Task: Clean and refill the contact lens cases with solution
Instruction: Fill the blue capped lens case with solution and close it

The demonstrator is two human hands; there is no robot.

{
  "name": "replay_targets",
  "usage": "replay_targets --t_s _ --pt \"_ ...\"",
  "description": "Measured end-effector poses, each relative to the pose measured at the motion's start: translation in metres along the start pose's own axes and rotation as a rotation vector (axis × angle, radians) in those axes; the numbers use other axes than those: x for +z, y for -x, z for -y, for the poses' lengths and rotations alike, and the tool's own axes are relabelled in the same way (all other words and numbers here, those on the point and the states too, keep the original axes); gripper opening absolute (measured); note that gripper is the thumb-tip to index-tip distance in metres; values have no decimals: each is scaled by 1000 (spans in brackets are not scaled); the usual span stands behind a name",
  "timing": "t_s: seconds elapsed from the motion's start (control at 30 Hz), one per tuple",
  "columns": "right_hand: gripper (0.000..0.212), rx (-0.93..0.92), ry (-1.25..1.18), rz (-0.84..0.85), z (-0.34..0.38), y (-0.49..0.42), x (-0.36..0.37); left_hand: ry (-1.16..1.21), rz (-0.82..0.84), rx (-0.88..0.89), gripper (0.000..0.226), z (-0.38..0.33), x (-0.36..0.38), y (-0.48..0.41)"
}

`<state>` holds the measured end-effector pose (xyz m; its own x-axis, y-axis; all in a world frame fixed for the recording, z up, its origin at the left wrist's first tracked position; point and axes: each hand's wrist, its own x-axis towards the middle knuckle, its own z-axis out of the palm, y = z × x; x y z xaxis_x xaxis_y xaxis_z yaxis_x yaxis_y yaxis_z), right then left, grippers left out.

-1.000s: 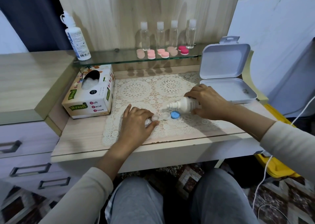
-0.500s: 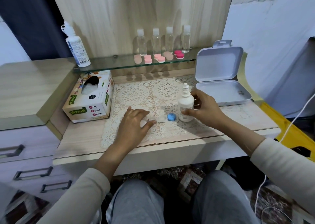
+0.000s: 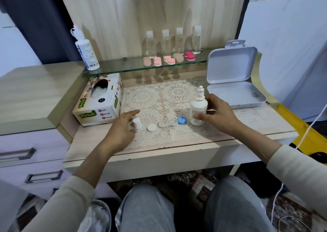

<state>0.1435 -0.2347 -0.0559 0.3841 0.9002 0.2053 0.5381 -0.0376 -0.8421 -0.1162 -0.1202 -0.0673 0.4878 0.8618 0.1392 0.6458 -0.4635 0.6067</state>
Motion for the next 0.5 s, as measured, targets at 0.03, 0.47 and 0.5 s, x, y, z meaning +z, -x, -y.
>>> replay_targets --t_s 0.03,0.47,0.5 --pt "50 3 2 0 0 0 0 -22 9 4 58 1 2 1" --pt "57 18 -2 0 2 3 2 398 -150 185 34 -103 -13 -26" --pt "57 16 -3 -3 2 3 2 414 -106 223 33 -116 -11 -29"
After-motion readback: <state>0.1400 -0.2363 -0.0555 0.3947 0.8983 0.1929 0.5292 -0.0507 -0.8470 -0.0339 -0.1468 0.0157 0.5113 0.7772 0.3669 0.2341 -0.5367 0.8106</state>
